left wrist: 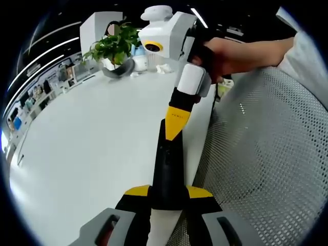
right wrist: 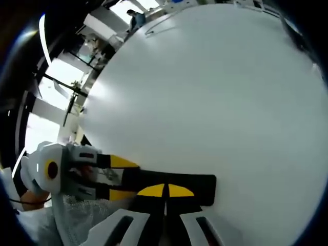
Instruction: Press the specified remote control buttons in sequence, fully releasing each button before pressing the next.
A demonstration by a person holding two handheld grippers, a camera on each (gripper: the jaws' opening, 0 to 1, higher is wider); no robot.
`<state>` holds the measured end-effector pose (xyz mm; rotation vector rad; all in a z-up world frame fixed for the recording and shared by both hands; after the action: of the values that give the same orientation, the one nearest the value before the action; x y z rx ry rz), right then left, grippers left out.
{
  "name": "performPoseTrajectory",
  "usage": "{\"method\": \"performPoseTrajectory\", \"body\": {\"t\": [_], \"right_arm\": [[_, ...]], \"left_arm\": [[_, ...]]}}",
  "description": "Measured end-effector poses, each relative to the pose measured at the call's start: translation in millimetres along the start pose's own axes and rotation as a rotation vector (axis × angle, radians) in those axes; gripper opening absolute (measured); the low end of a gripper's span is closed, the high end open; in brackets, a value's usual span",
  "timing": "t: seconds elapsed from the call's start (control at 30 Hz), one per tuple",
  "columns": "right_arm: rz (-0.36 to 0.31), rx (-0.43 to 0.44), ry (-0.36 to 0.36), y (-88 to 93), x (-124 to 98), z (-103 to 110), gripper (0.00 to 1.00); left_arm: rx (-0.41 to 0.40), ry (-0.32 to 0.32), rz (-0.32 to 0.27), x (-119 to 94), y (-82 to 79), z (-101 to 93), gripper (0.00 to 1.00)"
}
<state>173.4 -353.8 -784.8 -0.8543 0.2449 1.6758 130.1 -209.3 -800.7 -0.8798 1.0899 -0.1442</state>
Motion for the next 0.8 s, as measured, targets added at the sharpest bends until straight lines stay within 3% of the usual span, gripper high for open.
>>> {"method": "performPoseTrajectory", "body": {"t": [0.37,0.8], "right_arm": [[0.017,-0.054,0.027,0.5,2.0,1.0,0.0],[0.005,-0.003,0.007,-0.3,0.1,-0.4,0.0]], "left_arm": [[0.001,0.001,-0.001,0.1,-0.2,-0.2,0.24],[0.0,0.0,0.0,0.1,-0.4,-0.2,0.24]]}}
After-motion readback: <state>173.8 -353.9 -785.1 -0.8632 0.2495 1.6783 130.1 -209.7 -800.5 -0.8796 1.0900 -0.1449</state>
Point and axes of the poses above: the point that each gripper's makers call its tool centre point, and the gripper's own axes: x roughly forward along the fingers, z roughly to its left, y roughly out of its underside, the point moved 8 cm from there along -x, roughly backward along the fingers, and after that the axes turned 14 degrees about -y, right-handed, at the moved point
